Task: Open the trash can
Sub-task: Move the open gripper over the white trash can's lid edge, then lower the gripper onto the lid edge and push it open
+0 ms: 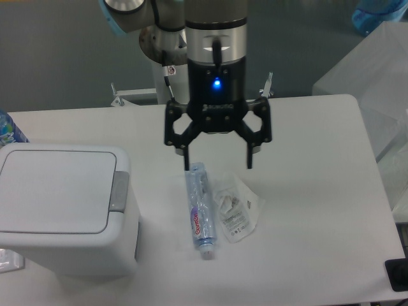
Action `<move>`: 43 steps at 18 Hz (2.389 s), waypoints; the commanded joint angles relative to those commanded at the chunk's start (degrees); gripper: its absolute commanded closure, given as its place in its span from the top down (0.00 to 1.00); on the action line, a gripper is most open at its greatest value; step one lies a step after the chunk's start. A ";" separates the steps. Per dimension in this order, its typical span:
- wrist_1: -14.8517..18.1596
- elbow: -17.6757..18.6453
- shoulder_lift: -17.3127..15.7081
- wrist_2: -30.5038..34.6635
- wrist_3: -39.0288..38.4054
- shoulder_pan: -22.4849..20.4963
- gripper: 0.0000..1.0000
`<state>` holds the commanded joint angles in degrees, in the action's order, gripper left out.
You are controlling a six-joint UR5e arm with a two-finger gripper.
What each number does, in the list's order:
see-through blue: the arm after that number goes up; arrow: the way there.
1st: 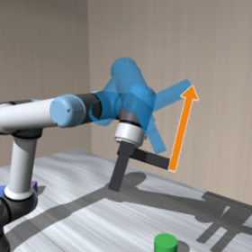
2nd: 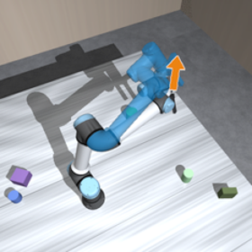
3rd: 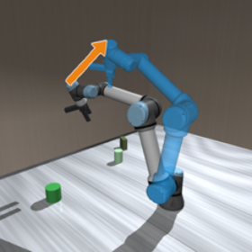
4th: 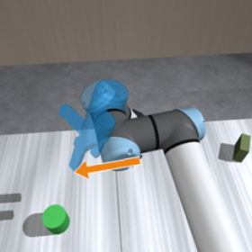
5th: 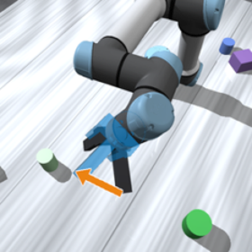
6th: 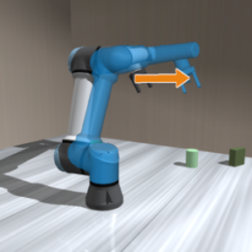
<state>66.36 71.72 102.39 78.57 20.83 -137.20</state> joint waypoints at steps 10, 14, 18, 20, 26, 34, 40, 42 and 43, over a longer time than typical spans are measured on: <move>-0.44 0.61 0.18 -0.26 -5.60 0.09 1.00; -4.39 2.28 0.27 -0.44 -9.84 1.32 1.00; -4.83 3.87 0.26 -0.44 -12.03 2.37 1.00; -4.92 4.48 0.44 -0.44 -14.32 2.90 1.00; -4.83 6.94 1.14 -0.26 -16.96 5.01 1.00; -4.92 9.23 0.88 -0.26 -17.23 6.76 1.00; -4.92 9.76 0.79 -0.26 -17.23 7.64 1.00; -4.92 9.76 0.79 -0.26 -17.23 7.91 1.00; -4.92 9.76 0.79 -0.26 -17.23 7.91 1.00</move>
<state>61.44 81.47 103.18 78.31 3.60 -129.29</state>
